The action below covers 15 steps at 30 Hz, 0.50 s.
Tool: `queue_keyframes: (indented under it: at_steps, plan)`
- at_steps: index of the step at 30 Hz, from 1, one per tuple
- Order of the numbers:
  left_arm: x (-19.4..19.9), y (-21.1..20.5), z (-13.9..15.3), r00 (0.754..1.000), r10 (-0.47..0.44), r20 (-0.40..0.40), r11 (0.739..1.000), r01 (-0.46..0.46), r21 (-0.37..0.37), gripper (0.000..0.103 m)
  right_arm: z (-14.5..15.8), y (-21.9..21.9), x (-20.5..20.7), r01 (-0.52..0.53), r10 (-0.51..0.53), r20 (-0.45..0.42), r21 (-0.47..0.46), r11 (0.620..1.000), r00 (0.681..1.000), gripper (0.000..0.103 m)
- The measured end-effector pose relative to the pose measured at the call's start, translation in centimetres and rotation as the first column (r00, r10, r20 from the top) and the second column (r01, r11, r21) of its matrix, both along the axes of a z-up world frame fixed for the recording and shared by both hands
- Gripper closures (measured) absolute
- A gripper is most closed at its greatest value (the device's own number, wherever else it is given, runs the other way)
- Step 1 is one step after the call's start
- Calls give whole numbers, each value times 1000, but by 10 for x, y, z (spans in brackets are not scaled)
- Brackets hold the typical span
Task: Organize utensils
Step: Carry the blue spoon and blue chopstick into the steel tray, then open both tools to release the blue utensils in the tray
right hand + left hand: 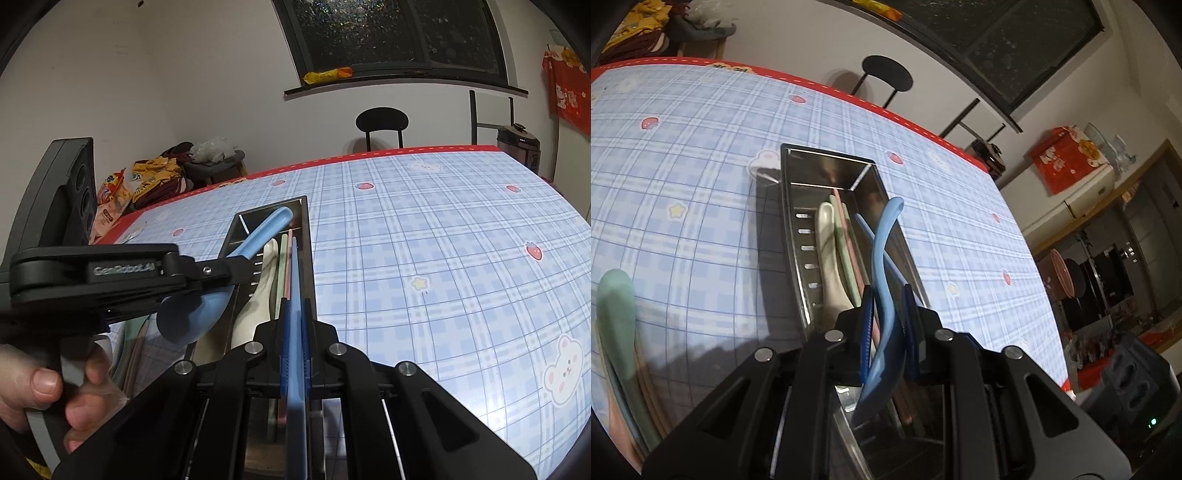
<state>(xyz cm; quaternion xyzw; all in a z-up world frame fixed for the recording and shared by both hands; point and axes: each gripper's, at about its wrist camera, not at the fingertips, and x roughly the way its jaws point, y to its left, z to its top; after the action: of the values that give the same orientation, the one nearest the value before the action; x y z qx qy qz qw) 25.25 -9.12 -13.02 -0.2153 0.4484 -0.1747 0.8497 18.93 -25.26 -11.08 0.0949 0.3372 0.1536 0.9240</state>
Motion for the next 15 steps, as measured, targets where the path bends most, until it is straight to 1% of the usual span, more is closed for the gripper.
queue_keyframes:
  at_steps: [5,10,13,15]
  plan:
    - [9,3,-7,999,46,-23,998,-46,-30,84,-3,-1,1,4,-4,-7,-2,1000,1000,96]
    - [14,1,-11,997,66,-36,997,-67,-29,85,-4,0,4,-4,4,-17,-9,1000,1000,96]
    - [13,5,-10,997,71,-23,997,-71,-31,77,-4,1,3,-9,9,-18,-7,1000,1000,96]
    - [12,7,-6,998,65,-14,998,-65,-18,75,-4,2,3,-15,15,-20,-4,1000,1000,96]
